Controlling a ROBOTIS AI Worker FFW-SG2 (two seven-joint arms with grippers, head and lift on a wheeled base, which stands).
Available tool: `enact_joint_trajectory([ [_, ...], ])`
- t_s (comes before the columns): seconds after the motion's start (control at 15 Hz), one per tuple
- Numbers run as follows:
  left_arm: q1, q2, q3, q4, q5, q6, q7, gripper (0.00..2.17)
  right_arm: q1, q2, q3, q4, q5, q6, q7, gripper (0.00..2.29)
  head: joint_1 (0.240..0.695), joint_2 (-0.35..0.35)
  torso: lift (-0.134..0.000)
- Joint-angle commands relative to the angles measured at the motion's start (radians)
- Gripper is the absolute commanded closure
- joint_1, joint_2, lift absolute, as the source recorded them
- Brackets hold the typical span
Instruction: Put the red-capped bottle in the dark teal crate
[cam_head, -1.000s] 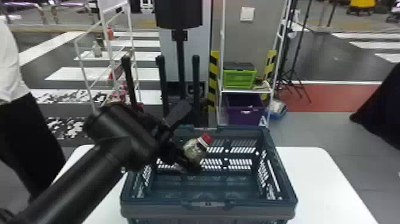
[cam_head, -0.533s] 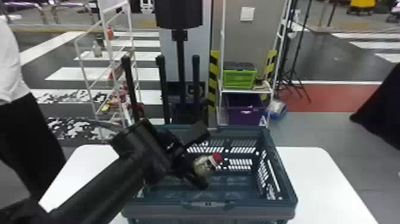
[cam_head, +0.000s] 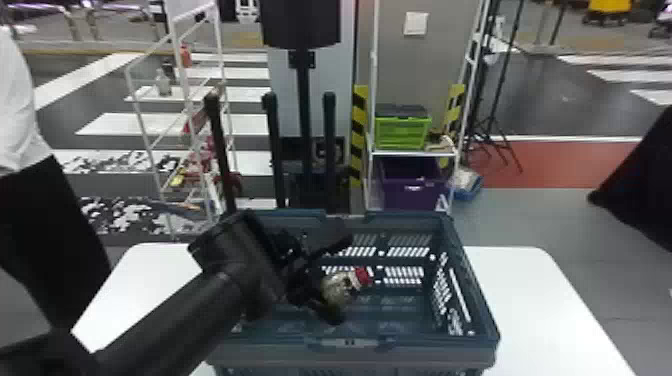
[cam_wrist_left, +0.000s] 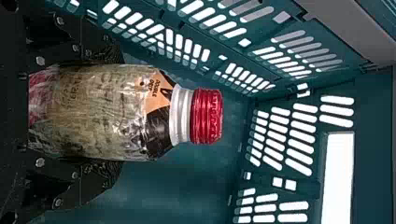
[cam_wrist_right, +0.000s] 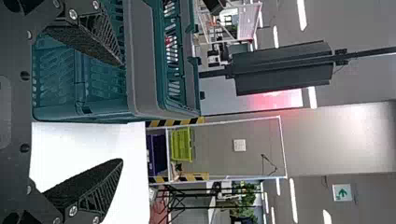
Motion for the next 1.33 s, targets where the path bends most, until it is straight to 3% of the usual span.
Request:
enact_joint_trajectory([
  [0.0, 0.004, 0.000, 0.000, -0.001, 0.000, -0.001, 0.003, 1.94, -0.002, -0.002, 0.000, -0.002, 0.000, 0.003, 0.000, 0.15, 0.499, 0.000, 0.000],
  [0.07, 0.006, 0.000, -0.002, -0.007, -0.002, -0.001, 0.007, 1.66, -0.002, -0.002, 0.000, -0.003, 0.000, 0.003, 0.000, 0.15, 0.499, 0.000, 0.000],
  [0.13, 0.009, 0.002, -0.002, -0.016, 0.003, -0.001, 0.007, 1.08, -0.002, 0.000, -0.001, -0.003, 0.000, 0.003, 0.000, 0.15, 0.499, 0.000, 0.000],
  [0.2, 0.010, 0.002, 0.000, -0.022, 0.009, -0.001, 0.013, 0.28, -0.002, 0.000, -0.001, -0.005, 0.000, 0.003, 0.000, 0.15, 0.499, 0.000, 0.000],
  [0.27, 0.012, 0.003, 0.000, -0.025, 0.010, -0.001, 0.018, 0.00, -0.001, -0.002, -0.001, -0.006, 0.002, 0.003, 0.000, 0.15, 0.499, 0.000, 0.000],
  [0.6, 0.035, 0.020, 0.015, -0.111, 0.018, 0.045, 0.029, 0.02, -0.001, 0.000, -0.001, -0.009, 0.005, 0.009, 0.000, 0.15, 0.499, 0.000, 0.000],
  [0.8, 0.081, 0.058, 0.086, -0.311, 0.019, 0.226, 0.059, 0.03, 0.005, 0.000, -0.001, -0.011, 0.005, 0.012, 0.000, 0.15, 0.499, 0.000, 0.000],
  [1.07, 0.178, 0.101, 0.296, -0.617, 0.046, 0.456, 0.070, 0.03, 0.013, -0.006, -0.001, -0.020, 0.005, 0.018, 0.000, 0.15, 0.499, 0.000, 0.000],
  [1.27, 0.334, 0.097, 0.515, -0.866, 0.112, 0.508, 0.150, 0.03, 0.015, -0.014, -0.003, -0.029, 0.003, 0.027, 0.000, 0.15, 0.499, 0.000, 0.000],
])
